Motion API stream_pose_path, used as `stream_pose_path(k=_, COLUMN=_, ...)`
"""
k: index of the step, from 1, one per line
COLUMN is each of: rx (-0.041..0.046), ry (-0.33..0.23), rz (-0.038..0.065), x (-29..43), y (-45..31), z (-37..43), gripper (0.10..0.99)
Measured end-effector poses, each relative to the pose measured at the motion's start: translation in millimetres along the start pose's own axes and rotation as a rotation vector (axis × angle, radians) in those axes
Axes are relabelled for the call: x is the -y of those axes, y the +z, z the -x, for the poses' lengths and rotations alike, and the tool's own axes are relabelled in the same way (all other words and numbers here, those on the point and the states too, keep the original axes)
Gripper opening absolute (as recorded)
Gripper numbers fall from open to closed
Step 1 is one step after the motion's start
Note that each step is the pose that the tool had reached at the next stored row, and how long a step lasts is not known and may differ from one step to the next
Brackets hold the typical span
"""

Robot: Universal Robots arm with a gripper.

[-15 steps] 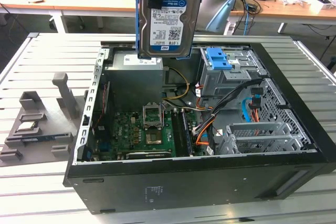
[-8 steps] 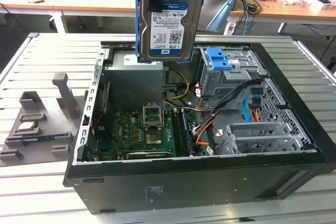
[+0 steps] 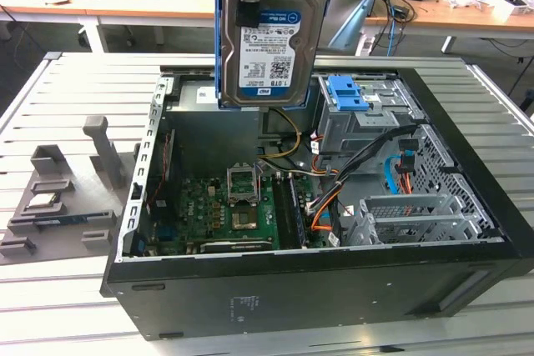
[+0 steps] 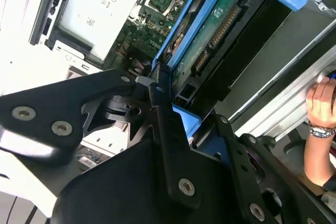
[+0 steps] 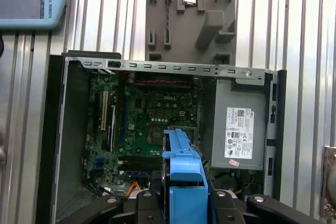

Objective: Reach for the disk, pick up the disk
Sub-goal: 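Pick up the disk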

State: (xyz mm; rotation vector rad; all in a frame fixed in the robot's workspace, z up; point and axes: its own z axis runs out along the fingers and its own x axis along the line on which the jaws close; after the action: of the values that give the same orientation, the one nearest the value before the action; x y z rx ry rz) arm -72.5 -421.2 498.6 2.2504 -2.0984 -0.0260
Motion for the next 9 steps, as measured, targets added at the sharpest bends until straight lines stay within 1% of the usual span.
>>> stream_pose_path(k=2, rx=-0.0025, ry=0.0, rz=0.0, x=-0.3, y=0.2, z=-3.9, gripper=0.369)
stream_pose_path(k=9, rx=-0.0079, ry=0.0, rz=0.001, x=-0.8, y=0.6, z=-12.0, gripper=0.369)
